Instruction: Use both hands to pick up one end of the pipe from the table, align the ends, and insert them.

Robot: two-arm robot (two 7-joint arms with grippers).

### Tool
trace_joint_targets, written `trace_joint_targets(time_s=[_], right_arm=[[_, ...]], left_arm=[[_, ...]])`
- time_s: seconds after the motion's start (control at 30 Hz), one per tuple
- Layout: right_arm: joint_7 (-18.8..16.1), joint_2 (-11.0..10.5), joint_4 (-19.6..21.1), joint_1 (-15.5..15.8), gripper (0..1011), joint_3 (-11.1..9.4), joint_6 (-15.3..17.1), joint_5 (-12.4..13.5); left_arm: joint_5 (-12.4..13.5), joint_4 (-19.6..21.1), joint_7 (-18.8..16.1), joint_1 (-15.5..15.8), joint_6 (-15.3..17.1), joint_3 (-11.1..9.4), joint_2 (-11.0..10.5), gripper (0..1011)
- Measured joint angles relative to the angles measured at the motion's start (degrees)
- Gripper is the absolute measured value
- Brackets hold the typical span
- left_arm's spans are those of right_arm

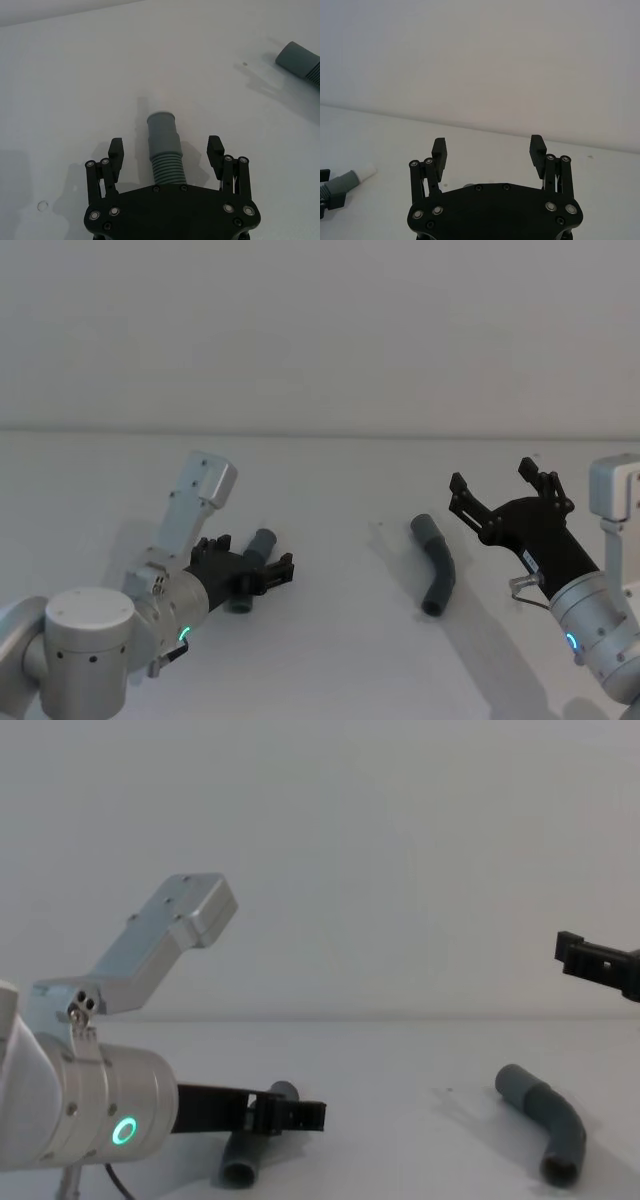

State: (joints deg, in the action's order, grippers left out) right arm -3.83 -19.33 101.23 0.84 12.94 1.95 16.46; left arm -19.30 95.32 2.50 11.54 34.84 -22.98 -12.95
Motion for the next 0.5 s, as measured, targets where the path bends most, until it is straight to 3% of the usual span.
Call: trace_joint_targets(time_s=[0.2,0.5], right_arm=[[0.00,0.00,0.00,0.00,1002,0.00,0.00,0.00],[0.00,0.00,0.00,0.00,1002,0.00,0.00,0.00]], left_arm=[[0.40,-0.17,-0.26,0.26,0.38,0.00,0.33,968],[0.83,-0.30,-0.46,0.45,0.69,-0.02,0.60,727]])
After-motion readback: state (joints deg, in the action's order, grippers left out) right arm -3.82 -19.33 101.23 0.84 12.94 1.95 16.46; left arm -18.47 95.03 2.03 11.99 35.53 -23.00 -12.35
